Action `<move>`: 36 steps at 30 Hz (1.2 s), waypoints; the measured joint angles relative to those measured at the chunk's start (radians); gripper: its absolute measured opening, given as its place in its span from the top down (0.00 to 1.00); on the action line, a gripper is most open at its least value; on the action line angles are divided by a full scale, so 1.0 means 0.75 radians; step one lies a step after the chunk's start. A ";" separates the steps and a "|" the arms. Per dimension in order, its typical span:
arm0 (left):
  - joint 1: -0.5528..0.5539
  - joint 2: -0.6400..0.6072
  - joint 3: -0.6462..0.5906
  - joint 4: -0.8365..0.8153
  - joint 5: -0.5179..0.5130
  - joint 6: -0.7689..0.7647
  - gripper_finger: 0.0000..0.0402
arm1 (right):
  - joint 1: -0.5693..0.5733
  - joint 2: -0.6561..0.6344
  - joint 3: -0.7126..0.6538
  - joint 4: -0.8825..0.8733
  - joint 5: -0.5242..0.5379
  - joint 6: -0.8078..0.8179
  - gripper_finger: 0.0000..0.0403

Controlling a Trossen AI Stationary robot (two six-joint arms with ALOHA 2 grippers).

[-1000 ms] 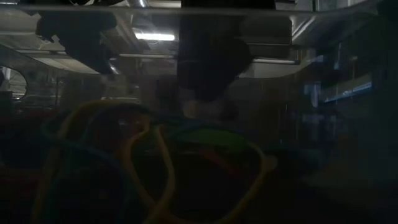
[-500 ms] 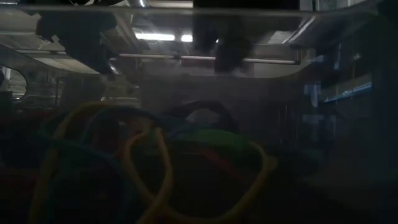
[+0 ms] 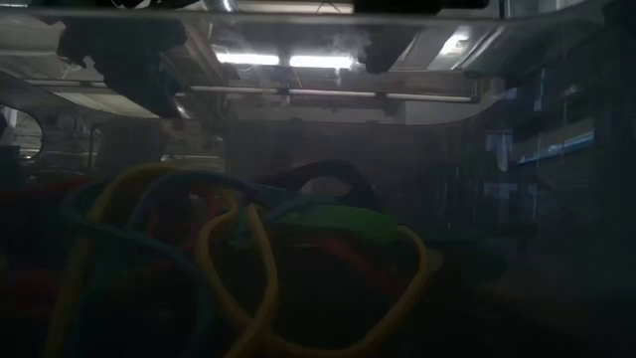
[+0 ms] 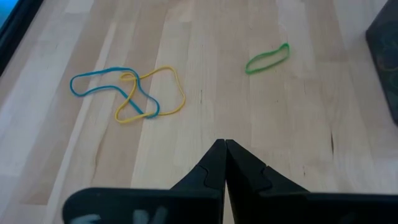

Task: Pick and place rubber bands into bin
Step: Put the yellow rubber band into the black bin

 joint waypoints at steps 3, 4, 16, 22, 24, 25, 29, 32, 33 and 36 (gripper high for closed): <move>0.000 0.001 0.000 0.001 0.000 -0.045 1.00 | 0.019 0.000 0.000 -0.041 0.090 0.001 0.94; 0.000 0.001 0.000 0.001 0.000 -0.061 1.00 | 0.023 0.000 0.000 -0.059 0.102 0.002 0.97; 0.001 0.002 0.000 0.007 -0.004 -0.090 1.00 | 0.070 -0.125 -0.141 -0.252 0.229 0.181 0.99; 0.001 0.002 0.000 0.049 -0.011 -0.090 1.00 | 0.082 -0.402 -0.686 0.259 0.194 0.212 1.00; 0.001 0.002 0.000 0.064 -0.012 -0.090 1.00 | 0.083 -0.501 -0.882 0.446 0.139 0.221 1.00; 0.001 0.002 0.000 0.072 -0.012 -0.090 1.00 | 0.082 -0.551 -0.977 0.519 0.118 0.244 1.00; 0.001 0.002 0.000 0.082 -0.014 -0.090 1.00 | 0.093 -0.757 -1.290 0.699 0.105 0.383 1.00; 0.001 0.002 0.000 0.082 -0.044 -0.104 1.00 | 0.129 -0.894 -1.450 0.718 0.052 0.518 1.00; 0.001 0.002 0.000 0.082 -0.054 -0.104 1.00 | 0.142 -0.935 -1.491 0.720 0.023 0.564 1.00; 0.001 0.002 0.000 0.082 -0.084 -0.104 1.00 | 0.183 -1.046 -1.613 0.712 -0.073 0.700 1.00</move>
